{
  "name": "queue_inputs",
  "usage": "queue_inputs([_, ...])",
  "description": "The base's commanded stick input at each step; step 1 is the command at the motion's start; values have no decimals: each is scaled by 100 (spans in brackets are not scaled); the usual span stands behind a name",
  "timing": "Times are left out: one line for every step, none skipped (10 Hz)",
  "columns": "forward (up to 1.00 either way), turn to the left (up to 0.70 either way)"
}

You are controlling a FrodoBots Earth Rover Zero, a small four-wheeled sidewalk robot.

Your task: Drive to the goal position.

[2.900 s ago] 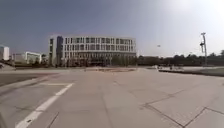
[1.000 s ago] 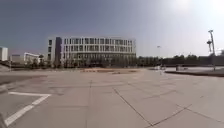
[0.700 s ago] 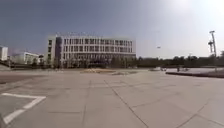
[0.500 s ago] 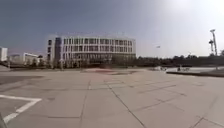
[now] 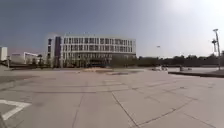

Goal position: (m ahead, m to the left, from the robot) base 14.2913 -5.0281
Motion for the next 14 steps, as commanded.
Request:
queue_inputs([70, 0])
queue_inputs([70, 0])
queue_inputs([70, 0])
queue_inputs([70, 0])
queue_inputs([70, 0])
queue_inputs([70, 0])
queue_inputs([70, 0])
queue_inputs([70, 0])
queue_inputs([70, 0])
queue_inputs([70, 0])
queue_inputs([70, 0])
queue_inputs([70, 0])
queue_inputs([70, 0])
queue_inputs([70, 0])
